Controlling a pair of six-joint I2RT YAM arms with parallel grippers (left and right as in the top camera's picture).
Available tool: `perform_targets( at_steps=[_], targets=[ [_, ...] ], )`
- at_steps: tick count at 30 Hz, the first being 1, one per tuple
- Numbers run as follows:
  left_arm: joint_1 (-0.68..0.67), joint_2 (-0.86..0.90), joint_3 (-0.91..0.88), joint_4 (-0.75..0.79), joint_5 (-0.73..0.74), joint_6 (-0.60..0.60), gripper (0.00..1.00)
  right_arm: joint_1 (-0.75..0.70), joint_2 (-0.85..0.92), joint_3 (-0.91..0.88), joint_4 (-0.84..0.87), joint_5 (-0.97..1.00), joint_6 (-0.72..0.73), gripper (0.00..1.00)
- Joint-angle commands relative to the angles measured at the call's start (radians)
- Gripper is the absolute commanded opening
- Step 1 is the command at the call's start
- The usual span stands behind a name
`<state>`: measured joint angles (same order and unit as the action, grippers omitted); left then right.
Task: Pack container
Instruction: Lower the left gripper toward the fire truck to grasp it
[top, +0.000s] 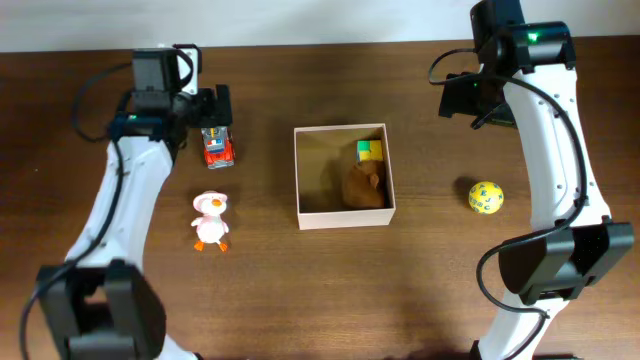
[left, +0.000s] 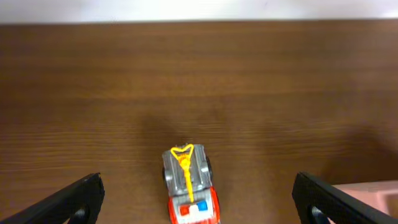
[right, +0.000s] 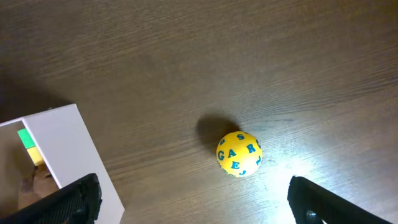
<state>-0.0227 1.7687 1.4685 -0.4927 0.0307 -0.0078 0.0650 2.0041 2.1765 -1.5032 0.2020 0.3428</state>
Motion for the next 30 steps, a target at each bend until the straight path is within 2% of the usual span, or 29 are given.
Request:
perform_targets(
  at_steps=[1,7,30],
  targets=[
    [0.004,0.063,0.025,0.029,0.014,0.000,0.99,0.000,-0.016,0.015,0.000,0.016,0.002,0.99],
    [0.005,0.145,0.025,0.071,-0.038,-0.026,0.98,0.000,-0.016,0.015,0.000,0.016,0.002,0.99],
    [0.006,0.372,0.025,0.120,-0.056,-0.127,0.91,0.000,-0.016,0.015,0.000,0.016,0.002,0.99]
  ],
)
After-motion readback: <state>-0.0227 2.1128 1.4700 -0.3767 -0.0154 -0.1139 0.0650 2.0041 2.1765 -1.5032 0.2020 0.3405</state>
